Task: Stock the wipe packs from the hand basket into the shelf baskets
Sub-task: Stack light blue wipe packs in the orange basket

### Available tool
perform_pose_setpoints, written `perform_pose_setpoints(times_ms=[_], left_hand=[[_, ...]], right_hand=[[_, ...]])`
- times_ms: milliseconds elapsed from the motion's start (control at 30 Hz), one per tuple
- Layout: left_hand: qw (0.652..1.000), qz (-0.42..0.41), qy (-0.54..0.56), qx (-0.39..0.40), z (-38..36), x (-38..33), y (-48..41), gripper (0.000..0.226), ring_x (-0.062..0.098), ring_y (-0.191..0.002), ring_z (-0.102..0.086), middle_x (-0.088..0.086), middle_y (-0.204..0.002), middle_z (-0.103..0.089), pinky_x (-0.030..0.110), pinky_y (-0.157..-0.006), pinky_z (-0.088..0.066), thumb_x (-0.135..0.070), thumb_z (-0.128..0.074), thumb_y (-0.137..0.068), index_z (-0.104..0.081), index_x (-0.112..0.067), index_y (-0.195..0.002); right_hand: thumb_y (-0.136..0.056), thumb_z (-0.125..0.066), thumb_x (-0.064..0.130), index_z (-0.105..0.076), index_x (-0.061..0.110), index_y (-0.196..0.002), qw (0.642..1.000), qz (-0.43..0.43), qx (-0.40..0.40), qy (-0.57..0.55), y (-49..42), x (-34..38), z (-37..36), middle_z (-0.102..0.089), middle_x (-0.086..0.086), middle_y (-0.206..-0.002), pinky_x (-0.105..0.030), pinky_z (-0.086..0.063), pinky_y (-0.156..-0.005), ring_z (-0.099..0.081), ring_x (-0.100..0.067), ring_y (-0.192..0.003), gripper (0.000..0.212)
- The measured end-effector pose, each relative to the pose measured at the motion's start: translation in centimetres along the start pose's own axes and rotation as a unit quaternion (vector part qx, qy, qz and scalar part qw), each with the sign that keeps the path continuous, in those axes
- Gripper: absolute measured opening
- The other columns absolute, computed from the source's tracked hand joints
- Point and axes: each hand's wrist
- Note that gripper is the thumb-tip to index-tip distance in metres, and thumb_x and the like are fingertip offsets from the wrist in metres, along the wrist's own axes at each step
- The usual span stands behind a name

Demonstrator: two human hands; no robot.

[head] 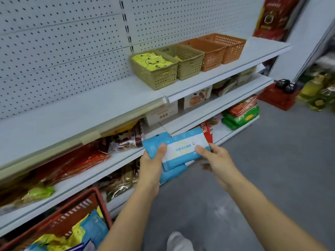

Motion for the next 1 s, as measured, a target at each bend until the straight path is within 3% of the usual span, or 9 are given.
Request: perform_pose_setpoints(times_ms=[67,133,300,400,500,633,733,833,1000], left_hand=[[1.0,0.012,-0.023,-0.01,-2.2,-0.5,-1.8,0.025,0.028,-0.089,-0.072,0.006,-0.1,-0.074,0.051,-0.076,-0.059,-0.036,-0.054,-0.098,-0.06,-0.017,-0.113],[0.999,0.005,-0.047,-0.004,-4.6,-1.2,-3.7,0.022,0.025,-0.082,-0.072,0.007,-0.097,-0.073,0.04,-0.066,-0.059,-0.034,-0.047,-0.101,-0.06,-0.017,-0.108],[0.994,-0.037,-0.087,0.052,-11.4,-4.0,-9.3,0.02,0.023,-0.084,-0.069,0.004,-0.096,-0.071,0.038,-0.074,-0.057,-0.035,-0.045,-0.101,-0.06,-0.022,-0.097],[0.991,-0.029,-0.088,0.101,-15.6,-5.8,-13.4,0.024,0.022,-0.082,-0.072,0.004,-0.095,-0.075,0.036,-0.07,-0.056,-0.043,-0.056,-0.095,-0.064,-0.021,-0.101],[0.985,-0.037,-0.112,0.128,-19.5,-7.5,-17.0,0.024,0.021,-0.082,-0.073,0.006,-0.095,-0.076,0.035,-0.071,-0.058,-0.033,-0.071,-0.085,-0.066,-0.016,-0.101],[0.986,-0.075,-0.112,0.101,-24.0,-9.7,-21.9,0.013,0.018,-0.079,-0.072,0.004,-0.093,-0.074,0.034,-0.069,-0.059,-0.022,-0.07,-0.088,-0.062,-0.016,-0.097],[0.989,-0.102,-0.08,0.065,-26.4,-11.2,-25.0,0.017,0.021,-0.084,-0.072,0.005,-0.096,-0.074,0.042,-0.077,-0.06,-0.024,-0.069,-0.089,-0.064,-0.014,-0.102],[0.991,-0.124,-0.053,0.015,-28.1,-12.8,-28.2,0.023,0.022,-0.089,-0.072,0.004,-0.1,-0.073,0.046,-0.081,-0.058,-0.025,-0.069,-0.089,-0.063,-0.015,-0.109],[0.987,-0.151,-0.028,-0.037,-31.8,-15.1,-33.3,0.027,0.02,-0.088,-0.071,0.004,-0.101,-0.073,0.039,-0.075,-0.059,-0.027,-0.071,-0.087,-0.063,-0.016,-0.11]], right_hand=[[-0.092,-0.059,0.01,-0.063,0.012,-0.089,0.995,0.01,-0.028,-0.092,-2.4,1.9,1.8,-0.069,-0.004,-0.085,-0.022,-0.053,-0.056,-0.065,-0.012,-0.07,0.005],[-0.093,-0.058,0.011,-0.06,0.01,-0.09,0.991,0.023,-0.041,-0.126,-5.0,3.7,3.5,-0.069,-0.005,-0.082,-0.024,-0.055,-0.057,-0.068,-0.014,-0.066,0.003],[-0.088,-0.066,0.014,-0.063,0.007,-0.08,0.997,0.072,-0.018,0.009,-12.2,8.4,6.4,-0.068,-0.001,-0.067,-0.019,-0.048,-0.047,-0.061,-0.011,-0.054,0.01],[-0.086,-0.069,0.013,-0.063,0.009,-0.072,0.993,0.063,0.027,0.098,-16.9,11.3,7.6,-0.067,0.002,-0.06,-0.015,-0.044,-0.045,-0.06,-0.006,-0.05,0.015],[-0.085,-0.07,0.014,-0.063,0.008,-0.072,0.988,0.057,0.05,0.135,-21.5,14.2,8.8,-0.067,-0.003,-0.064,-0.018,-0.046,-0.049,-0.061,-0.01,-0.053,0.015],[-0.087,-0.067,0.032,-0.07,0.008,-0.083,0.989,0.05,0.041,0.134,-27.5,17.5,10.5,-0.073,-0.011,-0.079,-0.034,-0.053,-0.064,-0.066,-0.019,-0.065,0.025],[-0.085,-0.066,0.04,-0.071,0.011,-0.085,0.985,0.018,0.084,0.15,-30.7,19.0,11.9,-0.073,-0.004,-0.076,-0.024,-0.051,-0.057,-0.065,-0.013,-0.063,0.03],[-0.083,-0.07,0.032,-0.07,0.007,-0.099,0.979,0.0,0.155,0.136,-34.0,20.2,13.0,-0.071,-0.006,-0.079,-0.024,-0.049,-0.051,-0.062,-0.014,-0.065,0.03],[-0.081,-0.071,0.016,-0.069,0.003,-0.098,0.993,0.006,0.114,0.013,-41.7,23.5,13.8,-0.072,-0.007,-0.08,-0.024,-0.052,-0.049,-0.064,-0.012,-0.06,0.022]])
Point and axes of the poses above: each hand's wrist, its own y-axis away from the middle knuckle, its own z-axis out of the back of the hand, x = y × z
